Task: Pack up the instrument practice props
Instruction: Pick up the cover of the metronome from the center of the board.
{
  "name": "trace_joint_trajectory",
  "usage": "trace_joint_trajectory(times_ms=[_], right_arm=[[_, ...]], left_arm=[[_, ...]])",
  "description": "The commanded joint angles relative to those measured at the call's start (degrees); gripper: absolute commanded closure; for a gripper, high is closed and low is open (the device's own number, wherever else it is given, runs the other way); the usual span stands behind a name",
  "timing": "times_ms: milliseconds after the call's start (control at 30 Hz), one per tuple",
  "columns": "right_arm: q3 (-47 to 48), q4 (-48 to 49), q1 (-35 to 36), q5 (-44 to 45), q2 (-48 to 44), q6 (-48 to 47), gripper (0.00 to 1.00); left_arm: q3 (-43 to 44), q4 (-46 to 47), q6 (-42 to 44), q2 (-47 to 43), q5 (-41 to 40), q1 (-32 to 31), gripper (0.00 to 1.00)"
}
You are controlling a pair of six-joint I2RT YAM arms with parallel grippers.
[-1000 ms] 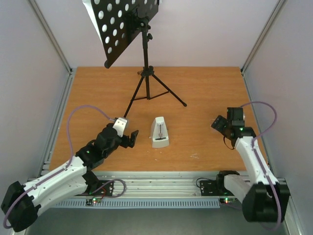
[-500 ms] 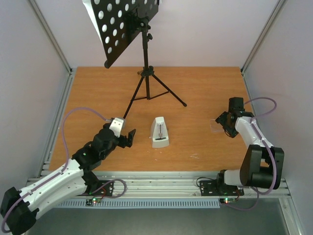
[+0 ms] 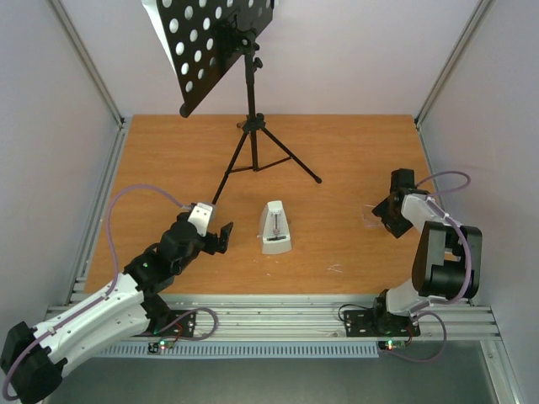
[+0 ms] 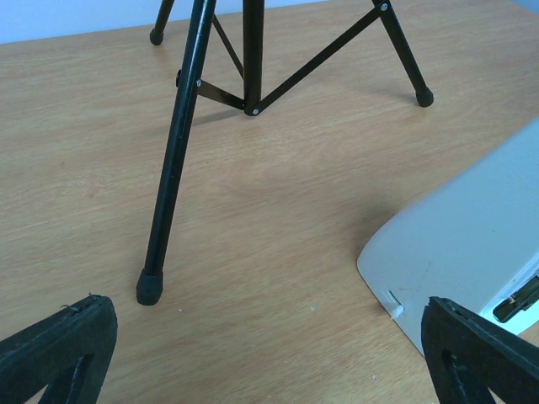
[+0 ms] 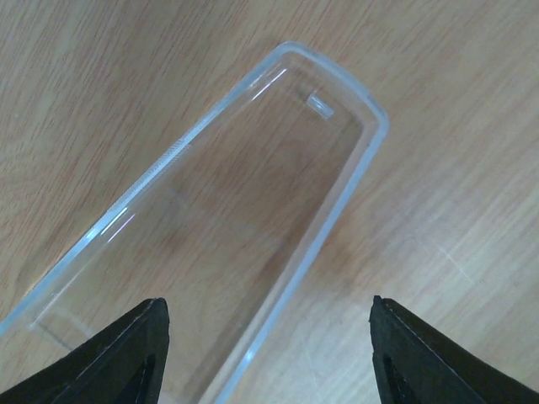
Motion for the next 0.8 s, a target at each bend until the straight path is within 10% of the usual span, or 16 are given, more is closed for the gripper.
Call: trace_joint_trajectory(times_ms=[0,767], right_arm=[[-0.14,3.72,-0.48,0.05,1.97,2.04,0.34],[-1.71,6.77,-0.48,-0.72,6.08,4.28,0.8]], left_arm=[[-0.42,0.52,-0.07,-0.91,-1.31,0.05,0.01],[-0.07,0.82,0.55,0.33,-0.84,0.07,0.01]])
